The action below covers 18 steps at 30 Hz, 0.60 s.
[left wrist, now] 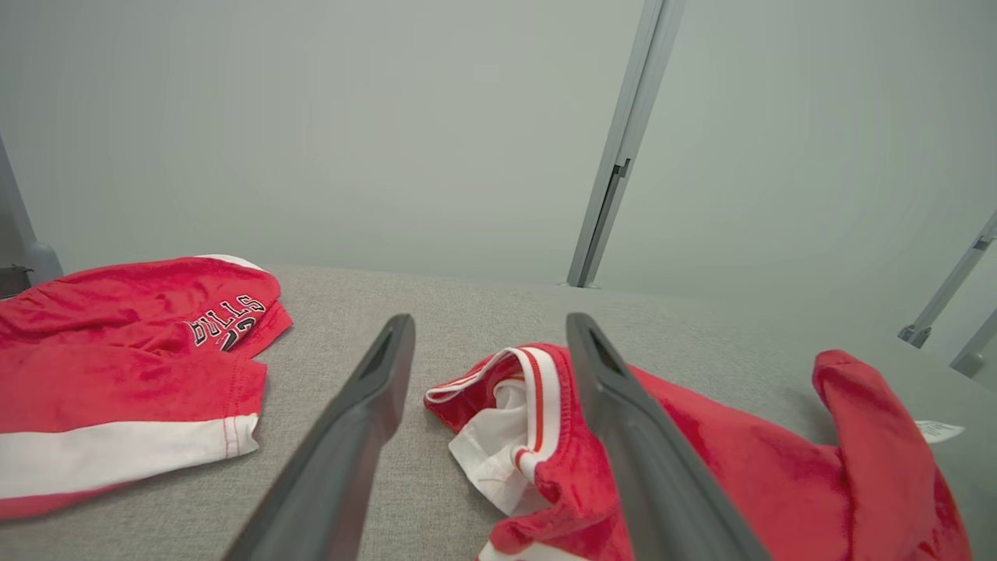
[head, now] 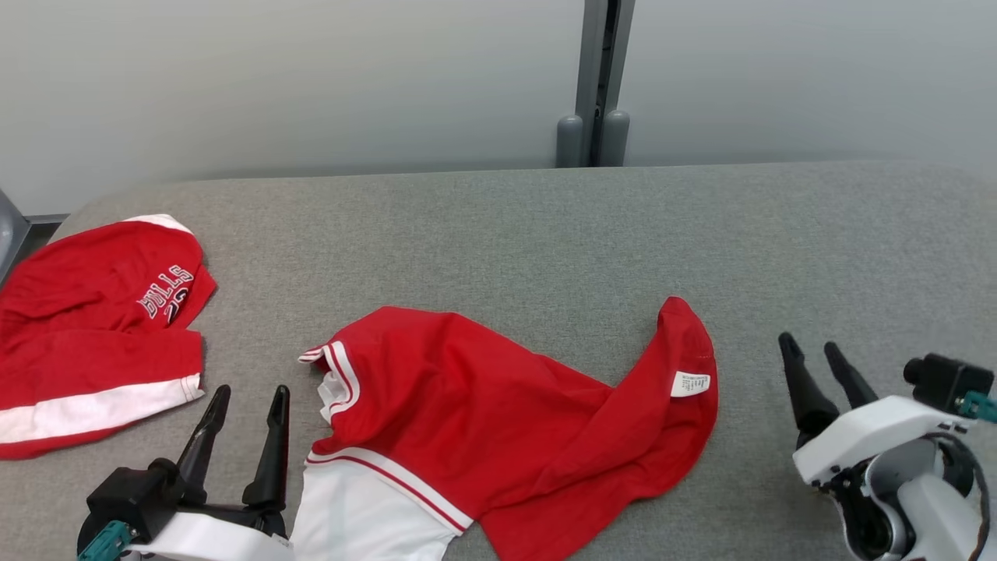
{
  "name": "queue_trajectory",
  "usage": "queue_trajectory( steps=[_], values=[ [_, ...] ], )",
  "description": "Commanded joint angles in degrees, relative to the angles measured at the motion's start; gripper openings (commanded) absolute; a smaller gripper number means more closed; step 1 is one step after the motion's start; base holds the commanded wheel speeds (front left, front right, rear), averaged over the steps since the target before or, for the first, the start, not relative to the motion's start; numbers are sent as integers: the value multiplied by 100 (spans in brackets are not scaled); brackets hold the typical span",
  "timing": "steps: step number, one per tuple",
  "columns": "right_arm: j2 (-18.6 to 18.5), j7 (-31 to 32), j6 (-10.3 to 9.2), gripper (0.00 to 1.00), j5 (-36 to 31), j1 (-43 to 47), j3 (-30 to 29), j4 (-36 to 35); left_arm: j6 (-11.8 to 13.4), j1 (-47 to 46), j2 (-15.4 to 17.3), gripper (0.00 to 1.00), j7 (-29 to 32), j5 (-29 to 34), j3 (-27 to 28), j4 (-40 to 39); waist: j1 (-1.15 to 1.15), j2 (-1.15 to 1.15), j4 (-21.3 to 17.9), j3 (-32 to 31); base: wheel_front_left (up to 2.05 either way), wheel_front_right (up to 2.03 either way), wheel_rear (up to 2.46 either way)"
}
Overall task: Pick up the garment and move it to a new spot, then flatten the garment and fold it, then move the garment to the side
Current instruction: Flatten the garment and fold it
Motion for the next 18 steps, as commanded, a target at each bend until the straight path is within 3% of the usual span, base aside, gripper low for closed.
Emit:
queue_trajectory(
  steps=[1,11,18],
  values=[
    [61,-67,3,100,-73,136,29,-79,18,9,18,100,0,40,25,-28,0,0,-59,-8,0,0,0],
    [379,143,3,100,-342,182,53,-92,-30,-65,29,100,0,41,-35,3,0,0,-62,32,0,0,0],
    [332,850,3,100,-388,-270,48,453,-49,-107,39,100,0,9,-77,46,0,0,94,88,0,0,0]
  ],
)
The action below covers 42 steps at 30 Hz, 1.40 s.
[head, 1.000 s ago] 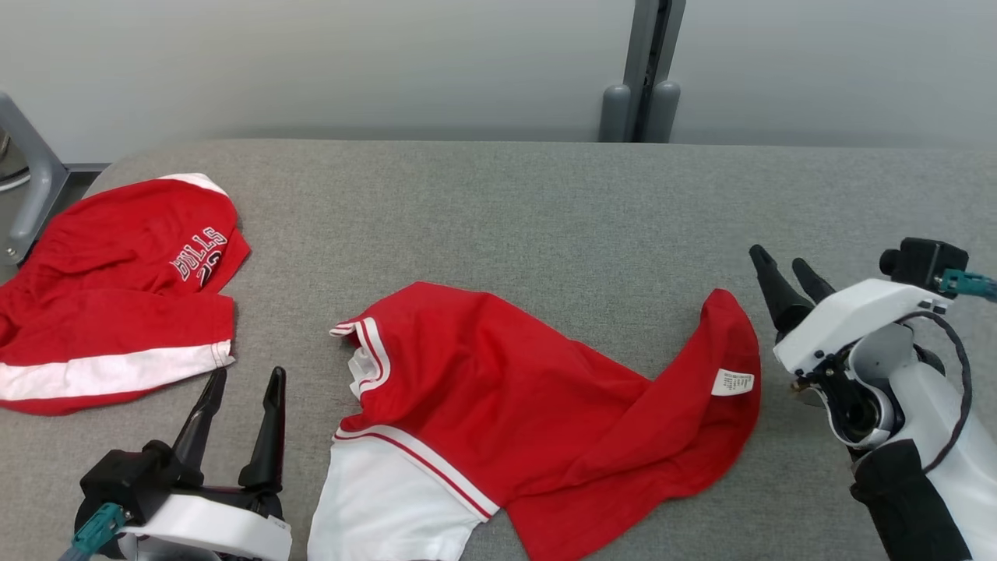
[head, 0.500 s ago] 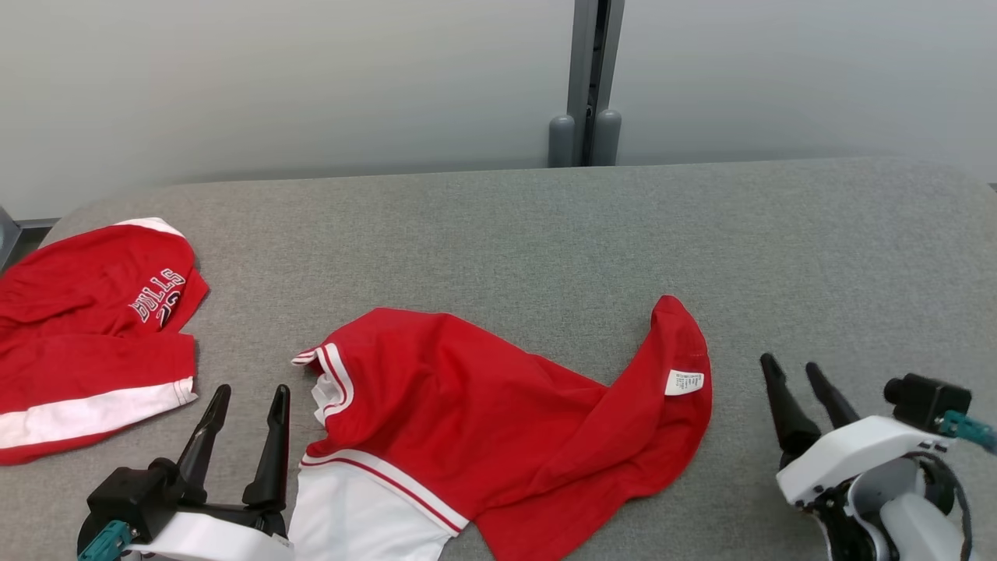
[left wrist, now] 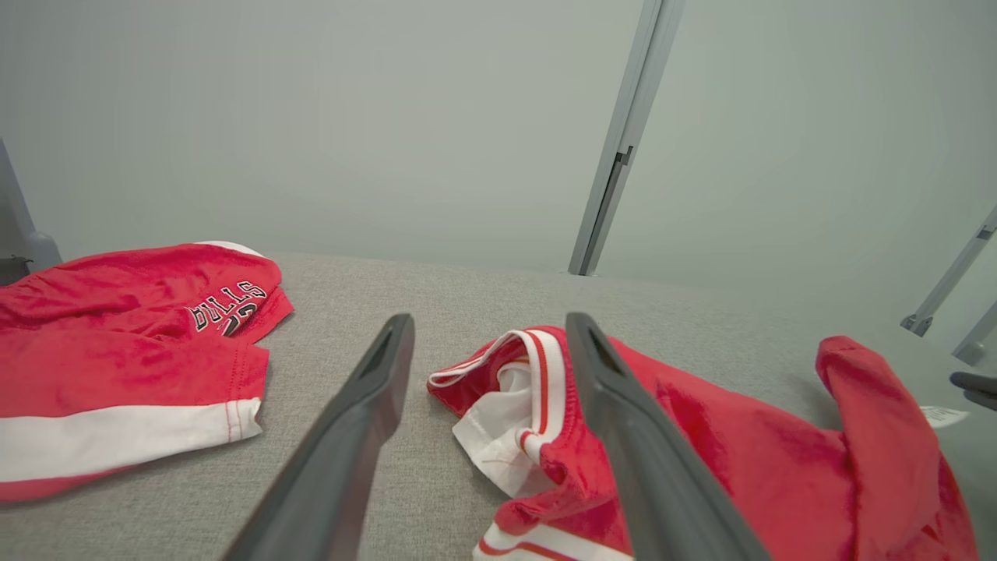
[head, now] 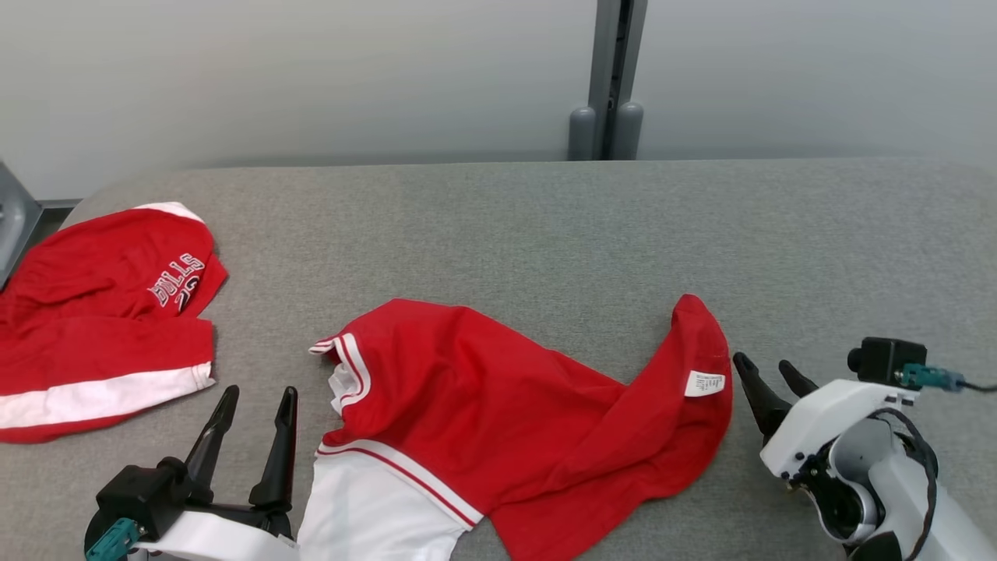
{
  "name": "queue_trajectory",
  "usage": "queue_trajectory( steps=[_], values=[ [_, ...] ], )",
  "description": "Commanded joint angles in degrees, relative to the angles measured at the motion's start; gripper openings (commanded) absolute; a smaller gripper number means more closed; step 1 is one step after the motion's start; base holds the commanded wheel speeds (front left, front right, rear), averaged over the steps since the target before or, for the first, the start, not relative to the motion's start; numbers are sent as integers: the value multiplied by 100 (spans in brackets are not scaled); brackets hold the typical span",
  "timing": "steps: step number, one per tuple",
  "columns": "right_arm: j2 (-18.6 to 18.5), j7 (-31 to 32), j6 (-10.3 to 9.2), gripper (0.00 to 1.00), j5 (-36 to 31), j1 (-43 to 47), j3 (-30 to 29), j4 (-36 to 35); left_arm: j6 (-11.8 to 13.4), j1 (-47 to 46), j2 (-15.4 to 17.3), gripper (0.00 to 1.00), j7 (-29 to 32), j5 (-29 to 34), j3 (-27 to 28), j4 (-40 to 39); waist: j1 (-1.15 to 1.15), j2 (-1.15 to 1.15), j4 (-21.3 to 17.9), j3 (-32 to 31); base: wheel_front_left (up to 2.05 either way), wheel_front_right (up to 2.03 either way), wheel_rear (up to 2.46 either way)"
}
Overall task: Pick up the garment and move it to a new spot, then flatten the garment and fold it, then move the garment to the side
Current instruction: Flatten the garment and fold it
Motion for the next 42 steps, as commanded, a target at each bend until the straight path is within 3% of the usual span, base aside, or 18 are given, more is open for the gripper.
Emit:
queue_trajectory(
  steps=[1,9,14,17,19,20,31,36,42],
  values=[
    [-42,70,3,100,-7,-70,5,53,-21,-92,32,100,-1,-10,11,0,0,0,45,27,0,0,0],
    [-91,822,3,99,186,-524,26,628,-45,-151,58,100,-1,-59,8,50,0,0,275,150,0,0,0],
    [-77,787,3,56,206,-675,56,821,-58,-210,76,100,0,-71,14,68,0,0,353,240,0,0,0],
    [-41,721,3,42,227,-763,111,893,-68,-238,88,100,-1,-80,7,87,0,0,379,278,0,0,0],
    [-16,669,3,3,250,-807,185,930,-73,-252,104,100,-1,-88,16,98,0,0,386,303,0,0,0],
    [-13,653,3,0,272,-812,207,937,-71,-248,107,100,-1,-90,23,103,0,0,385,308,0,0,0],
    [-182,229,3,0,539,-540,430,363,-40,-114,77,100,0,-48,78,152,0,0,252,111,0,0,0],
    [-461,464,2,0,887,-70,526,-345,-9,13,23,100,0,-17,76,127,0,0,61,-36,0,0,0],
    [-671,629,3,0,799,280,433,-726,17,14,-5,100,-1,-11,52,114,0,0,-112,-87,0,0,0]
  ],
)
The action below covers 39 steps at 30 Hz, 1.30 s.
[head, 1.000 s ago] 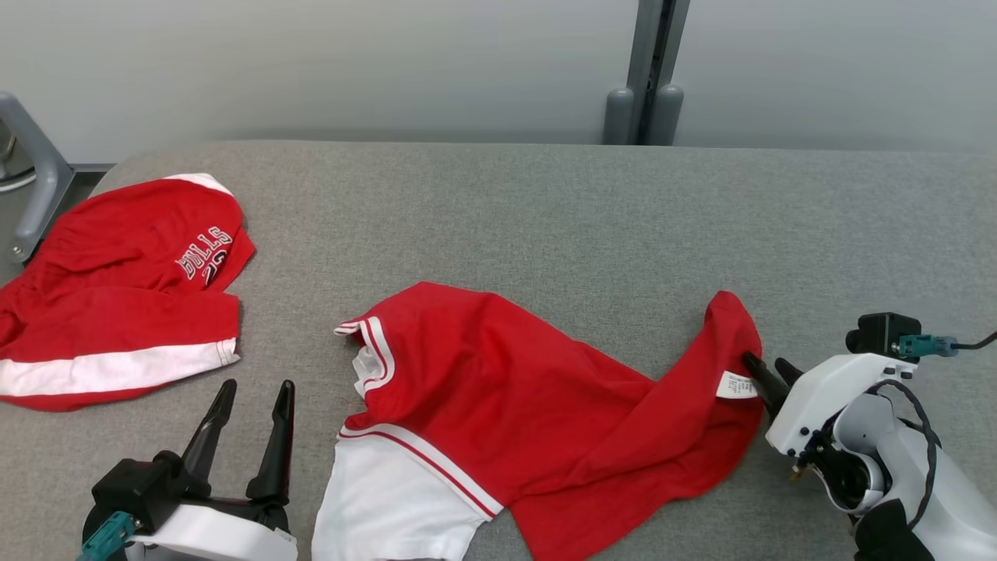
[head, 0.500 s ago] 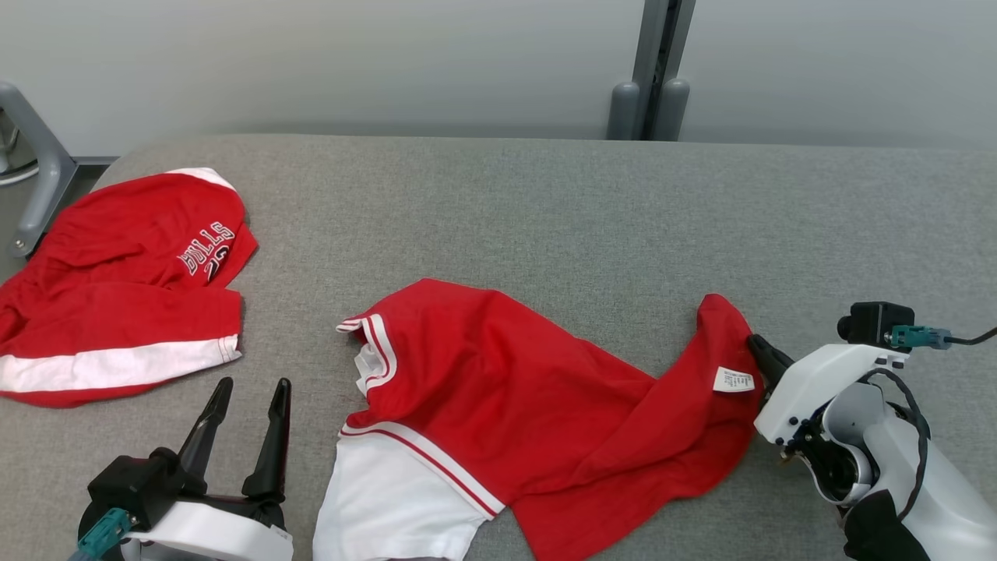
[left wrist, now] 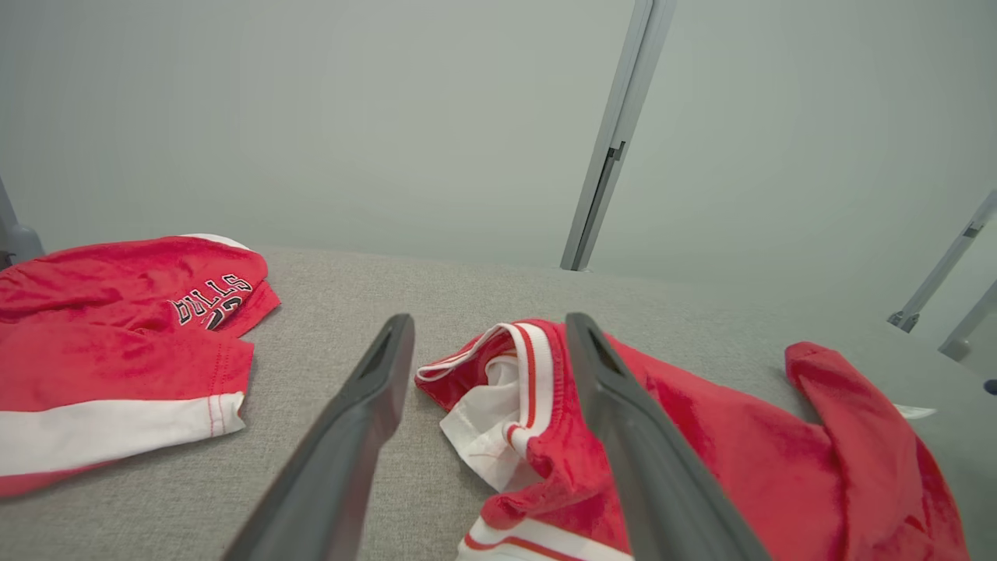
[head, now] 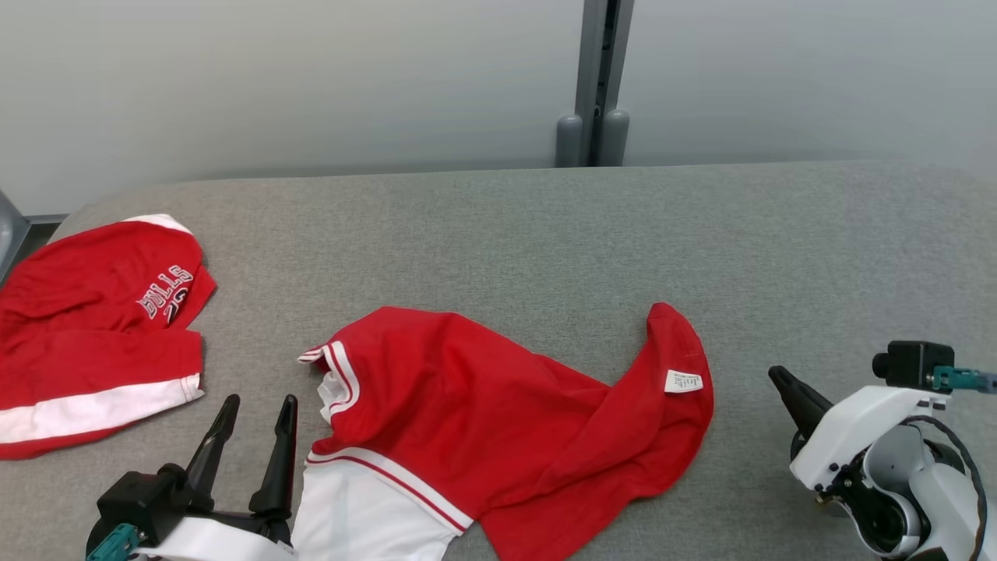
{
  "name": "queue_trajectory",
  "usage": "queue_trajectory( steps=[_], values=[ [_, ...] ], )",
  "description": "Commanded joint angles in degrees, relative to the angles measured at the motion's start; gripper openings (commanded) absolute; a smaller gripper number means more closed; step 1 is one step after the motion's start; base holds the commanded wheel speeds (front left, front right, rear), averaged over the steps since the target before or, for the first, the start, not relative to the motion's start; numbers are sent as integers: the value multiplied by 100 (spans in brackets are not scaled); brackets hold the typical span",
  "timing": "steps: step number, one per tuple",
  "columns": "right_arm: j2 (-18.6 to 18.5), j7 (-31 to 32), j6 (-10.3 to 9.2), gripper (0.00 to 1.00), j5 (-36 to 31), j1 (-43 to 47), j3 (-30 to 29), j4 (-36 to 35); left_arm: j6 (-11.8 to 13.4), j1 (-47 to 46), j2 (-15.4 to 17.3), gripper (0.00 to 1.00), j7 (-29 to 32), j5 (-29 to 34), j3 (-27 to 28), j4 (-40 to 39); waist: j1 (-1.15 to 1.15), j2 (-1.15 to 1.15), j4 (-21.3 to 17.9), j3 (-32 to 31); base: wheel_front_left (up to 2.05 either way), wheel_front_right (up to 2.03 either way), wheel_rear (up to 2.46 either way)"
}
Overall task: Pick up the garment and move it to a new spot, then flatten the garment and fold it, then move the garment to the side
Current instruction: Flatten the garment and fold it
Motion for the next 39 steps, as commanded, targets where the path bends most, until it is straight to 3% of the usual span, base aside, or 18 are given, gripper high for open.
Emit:
queue_trajectory(
  steps=[1,2,3,13,27,35,36,37,39],
  values=[
    [14,-37,3,0,-62,63,-68,-74,40,-16,18,100,-1,15,24,-12,0,0,-43,-15,0,0,0],
    [31,-59,3,47,-106,88,-111,-103,40,-22,15,100,-1,16,19,-17,0,0,-59,-11,0,0,0],
    [65,-69,3,100,-152,114,-132,-117,34,-27,13,100,0,18,1,-20,0,0,-70,-5,0,0,0],
    [511,107,3,100,-593,-405,-287,398,-9,-184,83,100,5,-51,-86,14,0,0,134,186,0,0,0],
    [664,252,3,100,-687,-1230,-380,1865,-53,-371,150,100,1,-147,-119,125,0,0,525,419,0,0,0],
    [701,154,3,80,-535,-1422,-282,2190,-62,-416,163,100,1,-150,-99,86,0,0,558,501,0,0,0],
    [705,147,3,65,-513,-1433,-268,2216,-64,-415,166,100,1,-146,-95,81,0,0,561,517,0,0,0],
    [710,131,3,57,-499,-1446,-250,2244,-66,-411,167,100,0,-143,-94,79,0,0,563,532,0,0,0],
    [713,97,3,33,-466,-1501,-217,2275,-69,-409,167,100,0,-140,-89,77,0,0,565,557,0,0,0]
  ],
)
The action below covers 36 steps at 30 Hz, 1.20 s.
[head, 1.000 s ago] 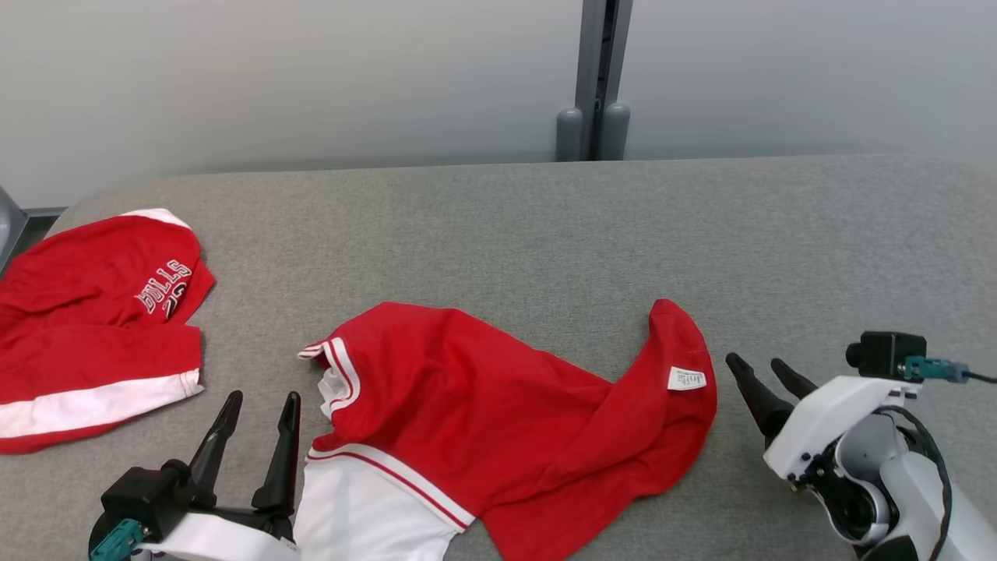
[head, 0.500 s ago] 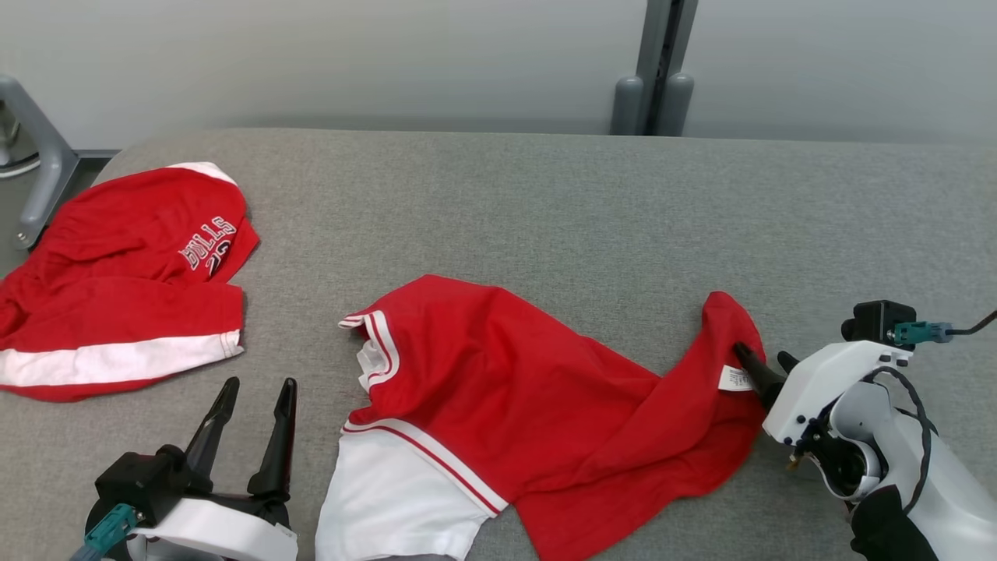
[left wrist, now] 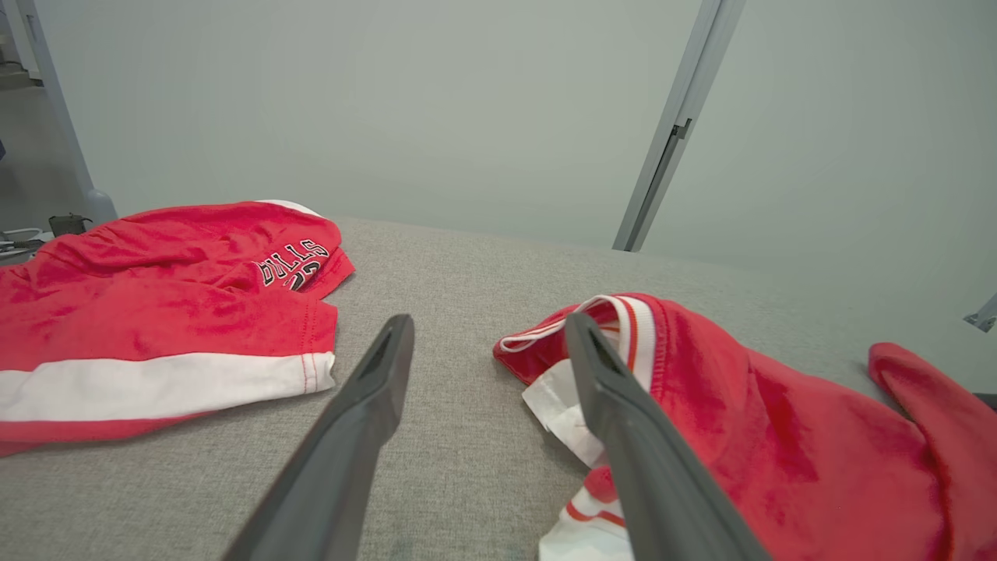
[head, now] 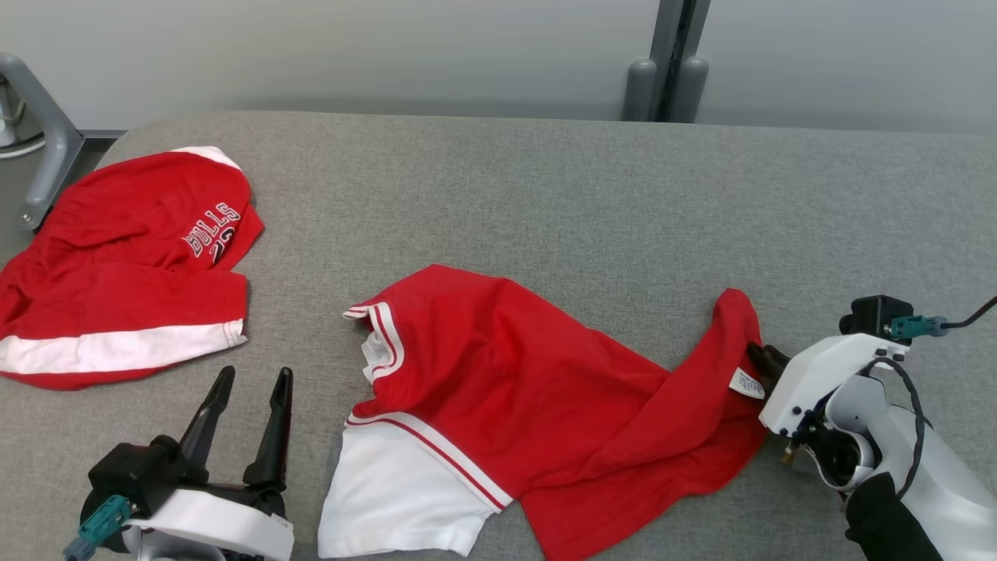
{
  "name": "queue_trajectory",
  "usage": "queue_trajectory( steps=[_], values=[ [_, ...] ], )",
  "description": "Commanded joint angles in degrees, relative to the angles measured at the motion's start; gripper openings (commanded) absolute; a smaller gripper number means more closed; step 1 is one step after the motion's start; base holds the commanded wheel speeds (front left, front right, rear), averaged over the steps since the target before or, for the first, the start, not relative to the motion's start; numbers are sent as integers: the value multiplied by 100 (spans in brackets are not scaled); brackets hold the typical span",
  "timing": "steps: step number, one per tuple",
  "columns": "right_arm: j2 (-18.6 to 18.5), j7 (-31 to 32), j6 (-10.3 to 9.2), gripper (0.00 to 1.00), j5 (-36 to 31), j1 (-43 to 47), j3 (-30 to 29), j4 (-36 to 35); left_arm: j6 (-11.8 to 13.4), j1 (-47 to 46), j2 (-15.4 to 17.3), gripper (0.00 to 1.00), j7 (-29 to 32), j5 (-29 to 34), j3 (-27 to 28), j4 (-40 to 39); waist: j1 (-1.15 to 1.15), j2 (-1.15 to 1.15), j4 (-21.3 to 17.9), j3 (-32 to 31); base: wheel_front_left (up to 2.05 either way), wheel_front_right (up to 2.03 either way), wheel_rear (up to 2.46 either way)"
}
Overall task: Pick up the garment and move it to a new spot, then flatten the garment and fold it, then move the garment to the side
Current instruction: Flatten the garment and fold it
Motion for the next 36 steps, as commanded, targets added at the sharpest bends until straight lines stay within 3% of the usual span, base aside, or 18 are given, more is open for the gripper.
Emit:
queue_trajectory(
  steps=[1,2,11,15,22,29,36],
  values=[
    [-9,-62,3,5,49,-88,31,18,-17,-66,23,100,0,2,28,-15,0,0,-2,16,0,0,0],
    [-7,-90,3,0,68,-95,52,32,-18,-66,23,100,0,2,34,-12,0,0,-6,18,0,0,0],
    [-86,-441,3,0,187,61,286,-190,-13,31,-4,100,0,49,34,33,0,0,-91,-130,0,0,0],
    [-114,-317,3,0,512,352,453,-713,37,107,-20,100,0,63,29,28,0,0,-181,-268,0,0,0],
    [-560,58,3,0,1102,1093,518,-1978,101,272,-19,100,0,80,13,-27,0,0,-421,-464,0,0,0],
    [-1115,755,3,0,1569,2223,100,-3420,161,357,-12,100,11,64,-23,-75,0,0,-623,-563,0,0,0],
    [-1191,1580,3,0,1539,3239,-609,-4039,179,411,21,100,16,12,-34,-91,0,0,-720,-567,0,0,0]
  ],
)
